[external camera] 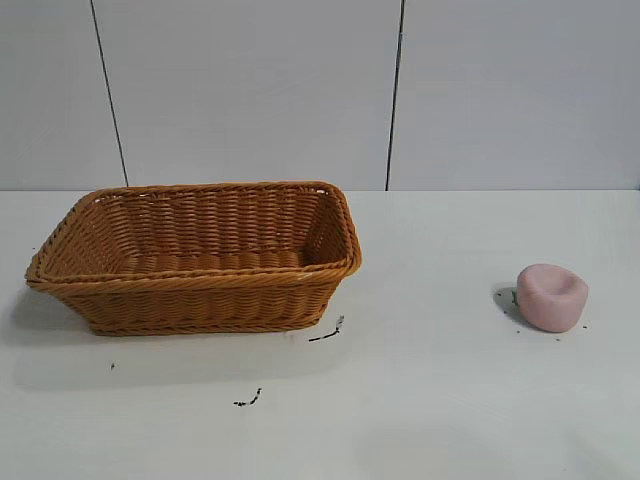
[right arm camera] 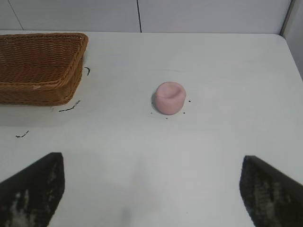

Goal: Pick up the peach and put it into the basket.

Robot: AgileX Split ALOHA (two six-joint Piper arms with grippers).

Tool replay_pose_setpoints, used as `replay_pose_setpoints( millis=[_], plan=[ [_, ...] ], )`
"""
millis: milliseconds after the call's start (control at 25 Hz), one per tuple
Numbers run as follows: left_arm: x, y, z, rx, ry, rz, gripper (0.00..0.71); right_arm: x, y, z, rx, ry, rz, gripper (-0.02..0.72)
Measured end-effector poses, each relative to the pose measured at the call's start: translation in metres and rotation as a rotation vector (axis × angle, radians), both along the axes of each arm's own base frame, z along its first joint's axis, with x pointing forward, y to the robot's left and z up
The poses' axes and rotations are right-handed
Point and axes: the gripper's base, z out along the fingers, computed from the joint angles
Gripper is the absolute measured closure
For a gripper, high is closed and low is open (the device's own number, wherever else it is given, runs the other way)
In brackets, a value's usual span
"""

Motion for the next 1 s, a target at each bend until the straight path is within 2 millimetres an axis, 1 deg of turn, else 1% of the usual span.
replay_pose_setpoints(
  millis=[360,480,520,560,640,720,760,840,920,960,1000],
  plan=[
    [0.000,0.000,0.000,0.000,0.000,0.000,0.017,0.000,0.000,0.000,0.000,-0.002,0.000,0.008],
    [0.000,0.000,0.000,0.000,0.000,0.000,0.017,0.002,0.000,0.009,-0.003,-0.024,-0.005,0.008],
    [0.000,0.000,0.000,0.000,0.000,0.000,0.017,0.002,0.000,0.009,-0.003,-0.024,-0.005,0.008],
    [0.000,0.000,0.000,0.000,0.000,0.000,0.017,0.008,0.000,0.016,-0.003,-0.013,-0.007,0.008],
    [0.000,0.000,0.000,0.000,0.000,0.000,0.017,0.024,0.000,0.030,-0.005,0.023,-0.009,0.008],
    [0.000,0.000,0.000,0.000,0.000,0.000,0.017,0.049,0.001,0.044,-0.010,0.101,-0.011,0.008],
    [0.000,0.000,0.000,0.000,0.000,0.000,0.017,0.078,0.003,0.055,-0.014,0.190,-0.011,0.008],
    [0.000,0.000,0.000,0.000,0.000,0.000,0.017,0.116,0.005,0.059,-0.021,0.304,-0.012,0.008],
    [0.000,0.000,0.000,0.000,0.000,0.000,0.017,0.153,0.006,0.061,-0.026,0.393,-0.012,0.008],
    [0.000,0.000,0.000,0.000,0.000,0.000,0.017,0.171,0.007,0.060,-0.028,0.432,-0.012,0.008],
    [0.000,0.000,0.000,0.000,0.000,0.000,0.017,0.193,0.008,0.057,-0.031,0.482,-0.012,0.008]
  ],
)
